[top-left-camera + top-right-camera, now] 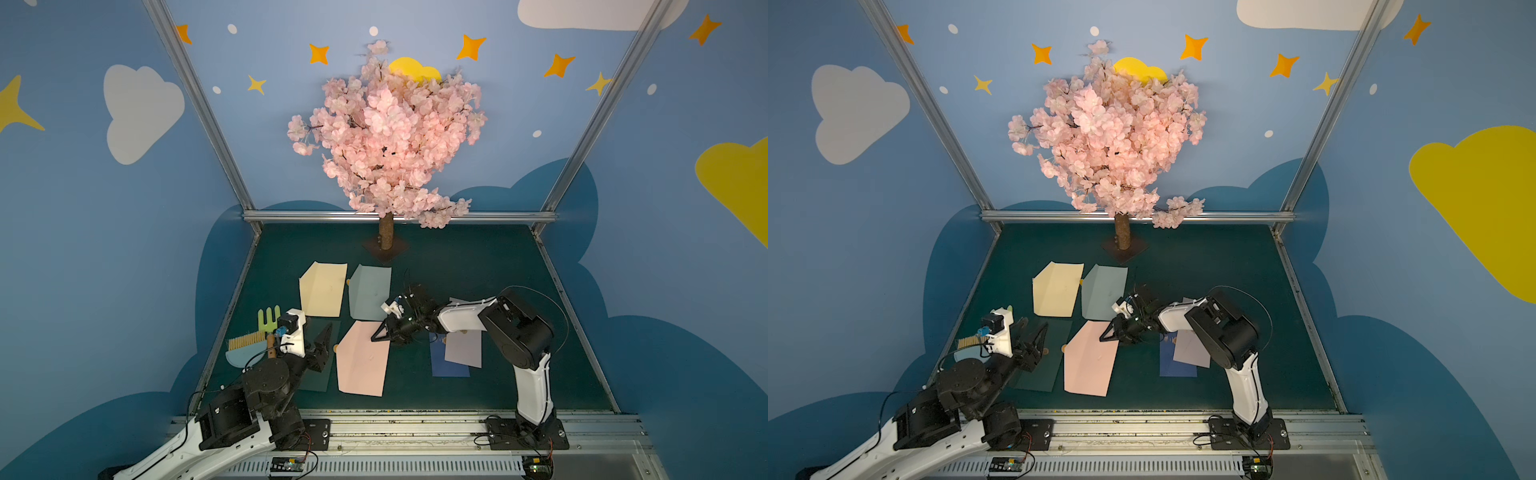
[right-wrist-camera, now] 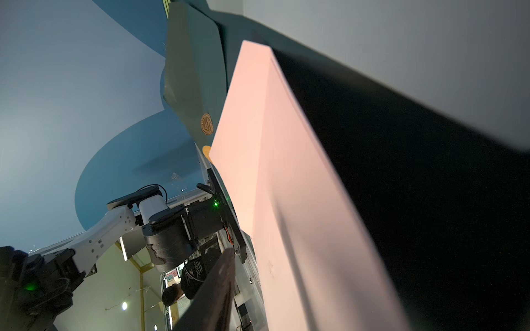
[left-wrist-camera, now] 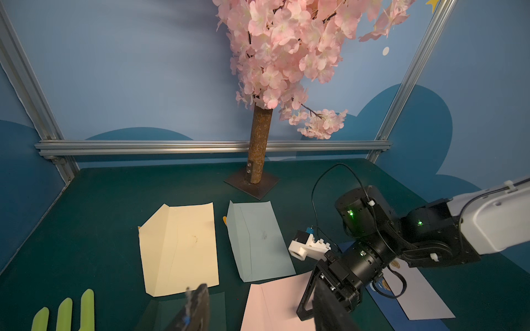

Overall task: Open the envelope
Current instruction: Place the envelope at the center of the board, then pick up the envelope from the center of the board.

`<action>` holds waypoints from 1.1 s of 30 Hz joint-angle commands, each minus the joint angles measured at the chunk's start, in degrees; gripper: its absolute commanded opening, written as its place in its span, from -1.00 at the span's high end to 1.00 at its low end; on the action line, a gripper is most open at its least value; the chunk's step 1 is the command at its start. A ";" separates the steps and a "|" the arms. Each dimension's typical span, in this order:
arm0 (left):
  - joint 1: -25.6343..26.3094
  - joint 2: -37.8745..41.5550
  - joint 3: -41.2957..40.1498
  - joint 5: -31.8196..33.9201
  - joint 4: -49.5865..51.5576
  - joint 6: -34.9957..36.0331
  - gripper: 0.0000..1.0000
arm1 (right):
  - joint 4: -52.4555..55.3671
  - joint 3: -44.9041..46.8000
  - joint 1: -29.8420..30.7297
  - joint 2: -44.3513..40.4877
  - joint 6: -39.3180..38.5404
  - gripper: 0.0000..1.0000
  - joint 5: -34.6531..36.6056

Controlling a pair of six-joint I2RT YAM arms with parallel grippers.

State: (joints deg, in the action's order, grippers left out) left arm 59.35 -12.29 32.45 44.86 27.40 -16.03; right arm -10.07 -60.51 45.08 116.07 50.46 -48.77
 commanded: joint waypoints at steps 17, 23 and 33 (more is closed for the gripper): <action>-0.11 -6.04 -1.34 -3.82 -7.06 -0.35 -0.18 | 39.54 -4.48 -6.05 -16.80 -16.95 -0.12 17.21; -1.55 -24.03 0.78 -15.10 -15.01 -4.38 -0.22 | 46.50 -2.97 -12.69 -25.15 -20.03 -0.13 22.71; -12.57 -61.32 8.97 -51.46 -36.58 -17.08 -0.19 | 45.92 9.30 -25.36 -32.84 -21.42 -0.13 23.70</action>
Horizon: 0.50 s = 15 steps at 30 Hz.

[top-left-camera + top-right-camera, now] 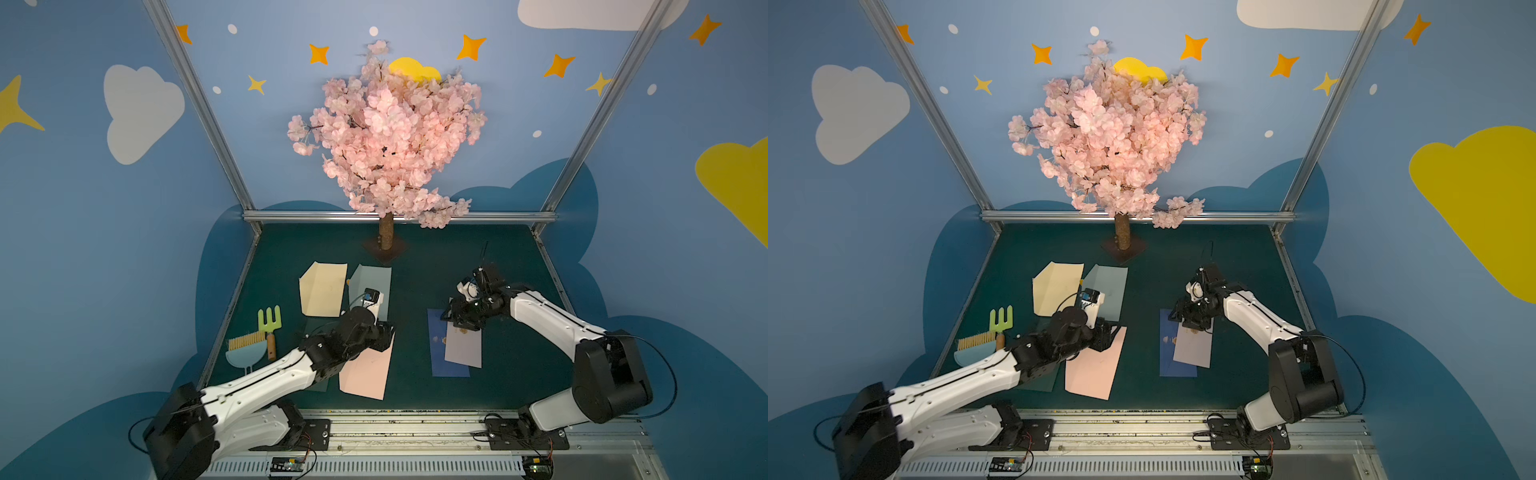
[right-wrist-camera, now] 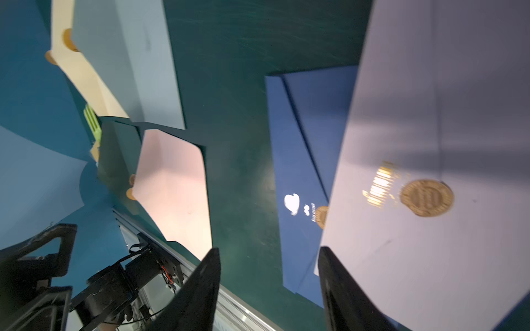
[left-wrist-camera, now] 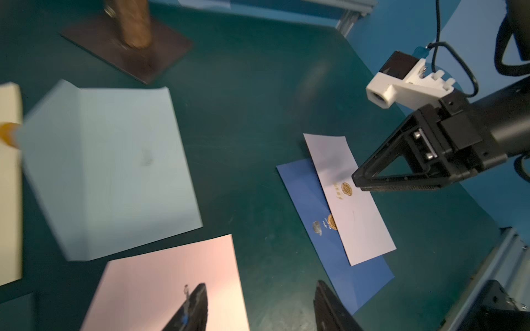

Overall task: Open the envelope
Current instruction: Pick up the envelope from the center of the board.

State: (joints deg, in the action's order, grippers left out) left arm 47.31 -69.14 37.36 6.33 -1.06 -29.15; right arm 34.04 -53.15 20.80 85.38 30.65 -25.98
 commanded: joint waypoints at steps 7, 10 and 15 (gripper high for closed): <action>-2.15 -23.45 19.12 -19.02 -3.70 -7.13 -0.17 | 3.20 6.31 -6.16 -7.92 -3.19 -0.17 1.59; -3.27 -31.81 26.11 -26.23 -2.95 -9.46 -0.15 | 4.74 8.15 -8.04 -9.39 -3.66 -0.19 4.20; -3.80 -42.57 34.18 -33.38 -6.26 -14.95 -0.12 | 2.84 12.18 -9.79 -9.23 -3.30 -0.20 2.56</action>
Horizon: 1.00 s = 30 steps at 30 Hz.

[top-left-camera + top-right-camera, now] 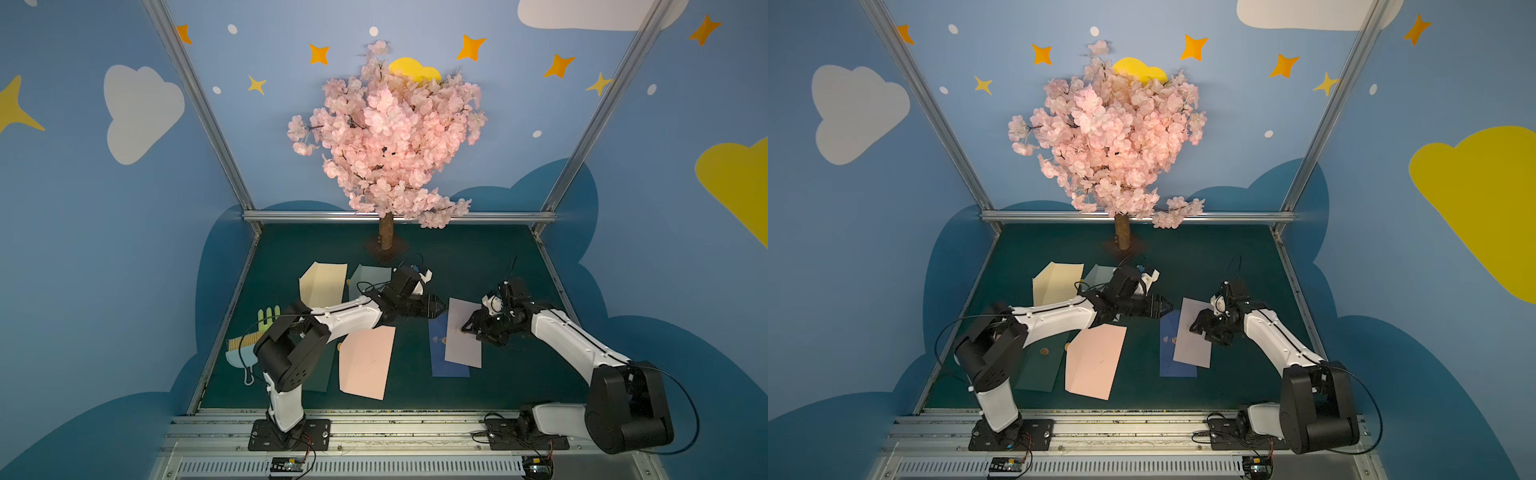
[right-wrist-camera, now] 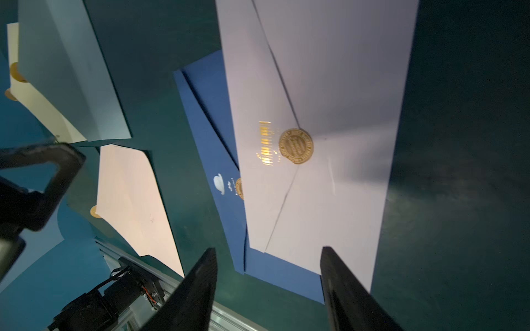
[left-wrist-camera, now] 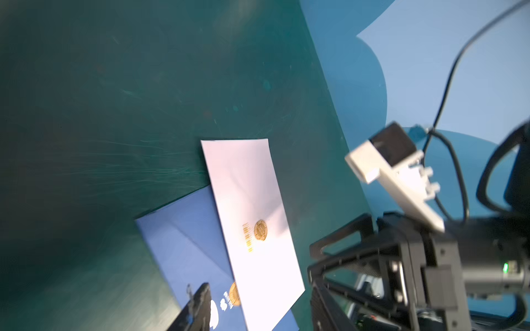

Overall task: Open the envelope
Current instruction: Pick up the envelope from the center of the board.

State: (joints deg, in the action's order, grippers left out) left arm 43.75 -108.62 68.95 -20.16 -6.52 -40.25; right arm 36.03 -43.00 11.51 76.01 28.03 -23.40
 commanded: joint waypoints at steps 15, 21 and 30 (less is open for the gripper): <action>-3.58 -18.55 24.42 -9.72 10.73 -0.70 -0.11 | -4.60 7.93 -1.55 4.40 0.18 -0.21 -1.79; -4.53 -22.70 27.61 -10.33 12.31 -0.32 -0.12 | -5.63 9.51 -2.19 4.49 -0.06 -0.23 -2.05; -5.76 -27.81 30.86 -15.24 12.41 1.08 -0.13 | -5.53 8.99 -2.72 5.21 -1.06 -0.23 -2.79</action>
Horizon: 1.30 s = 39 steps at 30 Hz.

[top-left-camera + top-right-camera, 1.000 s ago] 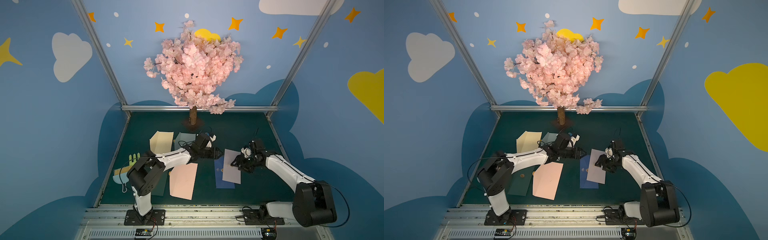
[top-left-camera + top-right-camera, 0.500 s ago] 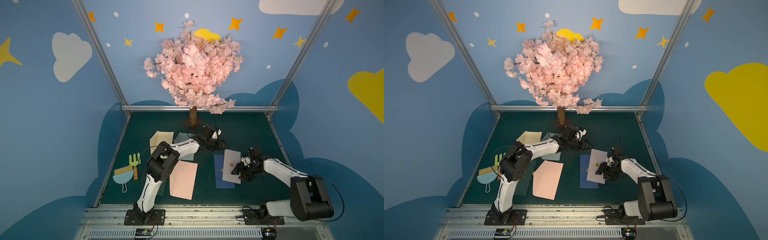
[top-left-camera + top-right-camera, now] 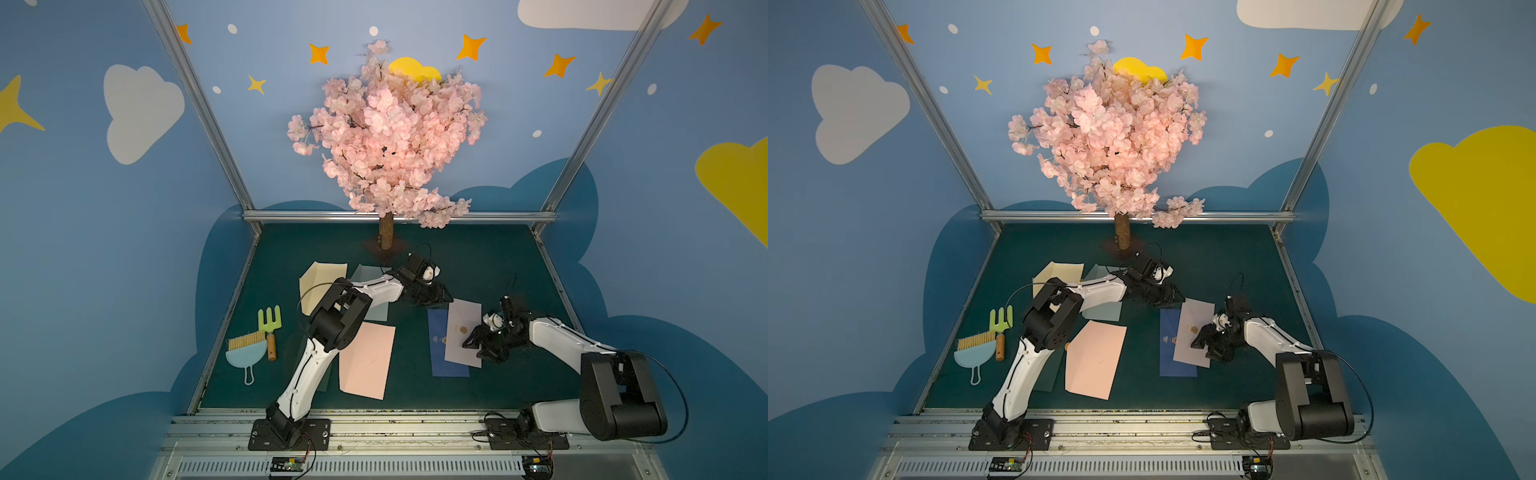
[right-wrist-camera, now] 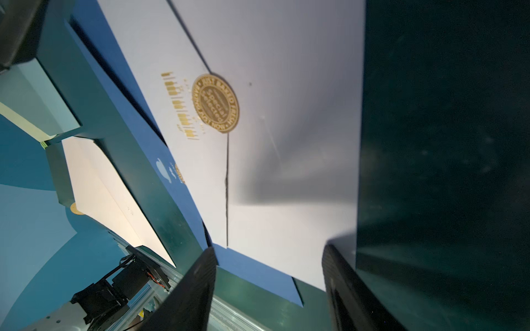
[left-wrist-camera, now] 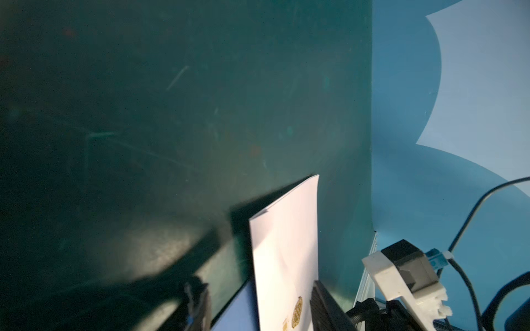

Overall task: Open the envelope
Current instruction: Pick up the envelope from the center of the board.

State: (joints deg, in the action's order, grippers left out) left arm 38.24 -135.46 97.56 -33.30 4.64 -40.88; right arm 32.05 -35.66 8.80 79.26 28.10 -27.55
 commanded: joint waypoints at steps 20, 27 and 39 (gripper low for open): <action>2.96 -6.84 5.98 -12.16 -5.57 3.31 0.04 | -1.65 -0.74 0.08 5.14 -2.71 -0.23 0.07; 3.07 -5.88 3.40 -14.51 -13.10 0.92 0.48 | -1.65 -0.99 0.12 5.23 -2.96 -0.23 0.22; 1.55 0.83 -3.24 -11.26 -21.52 0.27 0.95 | -0.55 -2.27 2.16 -0.37 -3.34 -0.17 -2.25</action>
State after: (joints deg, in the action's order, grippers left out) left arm 40.82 -139.59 95.46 -45.41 -12.91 -40.84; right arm 31.97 -37.41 9.43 81.43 25.74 -30.44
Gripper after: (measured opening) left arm 0.051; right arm 0.590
